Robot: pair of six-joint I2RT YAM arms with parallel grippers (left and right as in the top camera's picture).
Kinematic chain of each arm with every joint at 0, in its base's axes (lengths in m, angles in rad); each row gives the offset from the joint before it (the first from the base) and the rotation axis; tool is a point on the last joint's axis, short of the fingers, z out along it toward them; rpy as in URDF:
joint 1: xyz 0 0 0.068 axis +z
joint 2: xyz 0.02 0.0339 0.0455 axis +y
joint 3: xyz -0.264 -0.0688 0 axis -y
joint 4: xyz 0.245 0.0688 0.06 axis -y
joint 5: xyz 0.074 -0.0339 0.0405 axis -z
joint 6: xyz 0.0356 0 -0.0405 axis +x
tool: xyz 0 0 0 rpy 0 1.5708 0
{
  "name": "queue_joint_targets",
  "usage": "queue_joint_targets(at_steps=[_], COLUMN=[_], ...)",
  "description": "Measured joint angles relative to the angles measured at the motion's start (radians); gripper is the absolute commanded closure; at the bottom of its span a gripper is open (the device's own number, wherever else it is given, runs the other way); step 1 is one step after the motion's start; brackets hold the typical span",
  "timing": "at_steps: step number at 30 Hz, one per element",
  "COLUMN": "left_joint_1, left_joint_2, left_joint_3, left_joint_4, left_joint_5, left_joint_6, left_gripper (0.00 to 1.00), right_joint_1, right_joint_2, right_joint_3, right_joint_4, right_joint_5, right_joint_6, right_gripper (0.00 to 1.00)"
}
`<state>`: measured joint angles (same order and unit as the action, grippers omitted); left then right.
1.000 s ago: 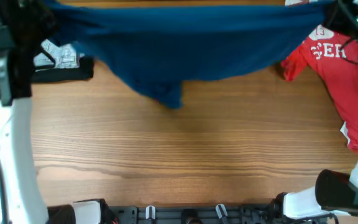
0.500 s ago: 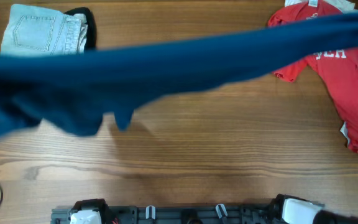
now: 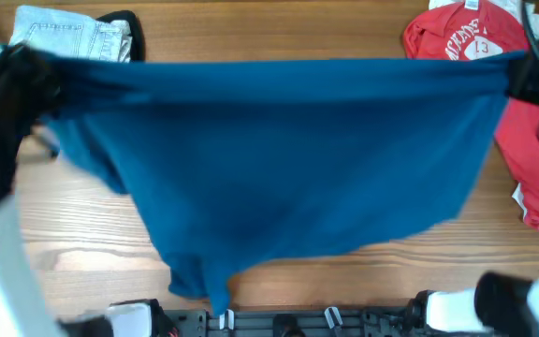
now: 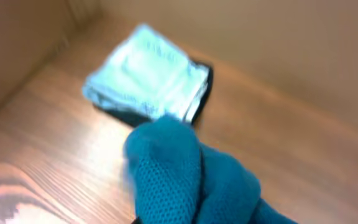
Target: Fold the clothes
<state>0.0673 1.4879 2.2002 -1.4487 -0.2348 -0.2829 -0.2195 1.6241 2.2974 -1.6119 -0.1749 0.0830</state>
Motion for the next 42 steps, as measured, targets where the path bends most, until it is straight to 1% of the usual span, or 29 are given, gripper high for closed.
queue_joint_targets(at_steps=[2, 5, 9, 12, 13, 15, 16, 19, 22, 24, 27, 29, 31, 38, 42], left_joint_1=[0.0, -0.001, -0.002, -0.002, -0.003, -0.003, -0.004, -0.018, -0.048, -0.066, -0.092, -0.103, -0.1, -0.018, 0.03], left_joint_2=[0.107, 0.271, 0.48, 0.642, 0.693, 0.775, 0.816, 0.89, 0.927, 0.929, 0.929, 0.929, 0.928, 0.908, 0.82], left_joint_3=[-0.002, -0.003, -0.003, -0.004, -0.004, -0.005, -0.006, -0.007, -0.008, -0.008, -0.008, -0.006, -0.006, -0.006, -0.006], left_joint_4=[-0.002, 0.031, 0.165, 0.34, 0.426, 0.546, 0.629, 0.799, 0.914, 0.931, 0.917, 0.848, 0.739, 0.582, 0.477], left_joint_5=[0.023, 0.057, 0.108, 0.142, 0.155, 0.182, 0.201, 0.226, 0.23, 0.23, 0.23, 0.227, 0.209, 0.196, 0.229], left_joint_6=[-0.004, -0.009, -0.011, -0.014, -0.014, -0.014, -0.015, -0.015, -0.015, -0.015, -0.014, -0.014, -0.014, -0.014, -0.014], left_gripper=[0.96, 0.96, 0.96, 0.96, 0.96, 0.96, 0.96, 0.96, 0.96, 0.96, 0.96, 0.96, 0.96, 0.96, 0.96], right_joint_1=[0.002, 0.009, 0.021, 0.035, 0.043, 0.052, 0.057, 0.069, 0.082, 0.084, 0.084, 0.084, 0.084, 0.079, 0.064], right_joint_2=[0.092, 0.211, 0.393, 0.547, 0.614, 0.702, 0.743, 0.813, 0.824, 0.824, 0.824, 0.824, 0.824, 0.809, 0.743], right_joint_3=[-0.039, -0.081, -0.091, -0.093, -0.093, -0.098, -0.098, -0.1, -0.101, -0.101, -0.101, -0.101, -0.101, -0.101, -0.101], right_joint_4=[0.015, 0.086, 0.264, 0.5, 0.6, 0.703, 0.755, 0.86, 0.911, 0.918, 0.876, 0.818, 0.755, 0.674, 0.602], right_joint_5=[0.0, -0.003, -0.035, -0.05, -0.054, -0.053, -0.053, -0.052, -0.049, -0.048, -0.048, -0.05, -0.054, -0.07, -0.087], right_joint_6=[-0.007, -0.011, -0.014, -0.017, -0.01, 0.01, 0.023, 0.036, 0.045, 0.047, 0.047, 0.046, 0.042, 0.016, 0.016], right_gripper=[0.96, 0.96, 0.96, 0.96, 0.96, 0.96, 0.96, 0.96, 0.96, 0.96, 0.96, 0.96, 0.96, 0.96, 0.96])
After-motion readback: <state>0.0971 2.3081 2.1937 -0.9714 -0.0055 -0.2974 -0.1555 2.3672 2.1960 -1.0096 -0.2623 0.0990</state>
